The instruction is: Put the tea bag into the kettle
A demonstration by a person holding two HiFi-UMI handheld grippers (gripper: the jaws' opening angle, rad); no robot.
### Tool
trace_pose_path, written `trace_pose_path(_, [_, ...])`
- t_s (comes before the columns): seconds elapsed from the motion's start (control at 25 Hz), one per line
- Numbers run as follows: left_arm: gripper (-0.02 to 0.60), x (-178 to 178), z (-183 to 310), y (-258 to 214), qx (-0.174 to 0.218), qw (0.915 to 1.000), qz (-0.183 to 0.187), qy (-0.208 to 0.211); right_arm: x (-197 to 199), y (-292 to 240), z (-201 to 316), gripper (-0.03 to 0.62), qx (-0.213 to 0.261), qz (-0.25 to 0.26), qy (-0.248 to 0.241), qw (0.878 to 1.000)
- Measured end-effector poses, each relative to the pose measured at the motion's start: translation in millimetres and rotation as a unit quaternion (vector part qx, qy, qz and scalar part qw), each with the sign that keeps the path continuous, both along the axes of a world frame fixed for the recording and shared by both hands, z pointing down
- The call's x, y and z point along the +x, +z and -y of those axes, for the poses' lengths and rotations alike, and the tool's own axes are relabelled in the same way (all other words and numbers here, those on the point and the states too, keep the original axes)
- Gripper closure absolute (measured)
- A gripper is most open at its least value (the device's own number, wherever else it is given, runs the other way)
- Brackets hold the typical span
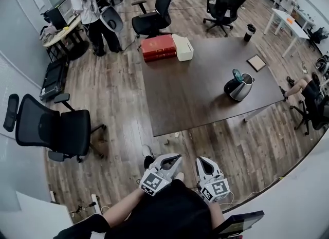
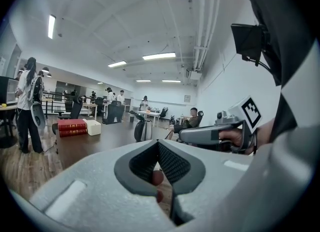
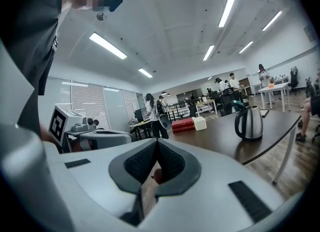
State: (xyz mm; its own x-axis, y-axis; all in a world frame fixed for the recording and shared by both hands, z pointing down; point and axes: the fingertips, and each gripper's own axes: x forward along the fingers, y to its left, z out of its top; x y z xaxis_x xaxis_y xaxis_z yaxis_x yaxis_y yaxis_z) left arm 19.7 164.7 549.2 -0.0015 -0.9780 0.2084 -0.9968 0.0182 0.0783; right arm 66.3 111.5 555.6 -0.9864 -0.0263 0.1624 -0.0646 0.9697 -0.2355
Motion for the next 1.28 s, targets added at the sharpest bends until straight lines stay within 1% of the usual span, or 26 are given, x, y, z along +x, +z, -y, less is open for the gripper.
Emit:
trace_pose_path(0.12, [0.580, -13.9, -2.4, 2.1, 0.000, 1.0000, 0.001, -0.006, -14.7, 2.9, -3.6, 0.588, 0.010, -0.004, -0.009, 1.000])
trace_pose_path(0.24, [0.580, -22.1, -4.6, 2.9, -0.003, 0.9999, -0.002, -0.010, -22.9, 2.6, -6.0, 0.588, 0.015, -0.013, -0.005, 1.000])
trace_pose_path(0.36, [0.580, -23.2, -6.1, 3.2, -0.006, 0.9999, -0.007, -0.005, -21.4, 3.6, -7.4, 0.588, 0.017, -0.021, 0.006, 1.000])
trace_pose_path(0.52, [0.580, -27.7, -1.5, 5.3, -0.007, 0.9998, -0.014, -0.008, -22.6, 7.0, -2.5, 0.588, 0.019, -0.030, 0.015, 0.999])
trace_pose_path(0.68, [0.580, -24.9, 7.4, 14.3, -0.018, 0.9995, -0.025, -0.005, -16.4, 14.5, 6.0, 0.588, 0.014, -0.041, 0.025, 0.999])
trace_pose_path(0.84, [0.580, -29.7, 12.1, 14.3, -0.026, 0.9992, -0.032, 0.000, -16.7, 16.7, 9.3, 0.588, 0.008, -0.053, 0.033, 0.998])
trace_pose_path(1.0, [0.580, -41.1, 20.2, 12.5, -0.031, 0.9988, -0.036, 0.014, -26.2, 14.9, 14.7, 0.588, 0.007, -0.059, 0.046, 0.997])
trace_pose_path(1.28, [0.580, -64.8, 43.6, 9.6, -0.047, 0.9965, -0.034, 0.059, -49.5, 11.3, 33.7, 0.588, -0.001, -0.063, 0.087, 0.994])
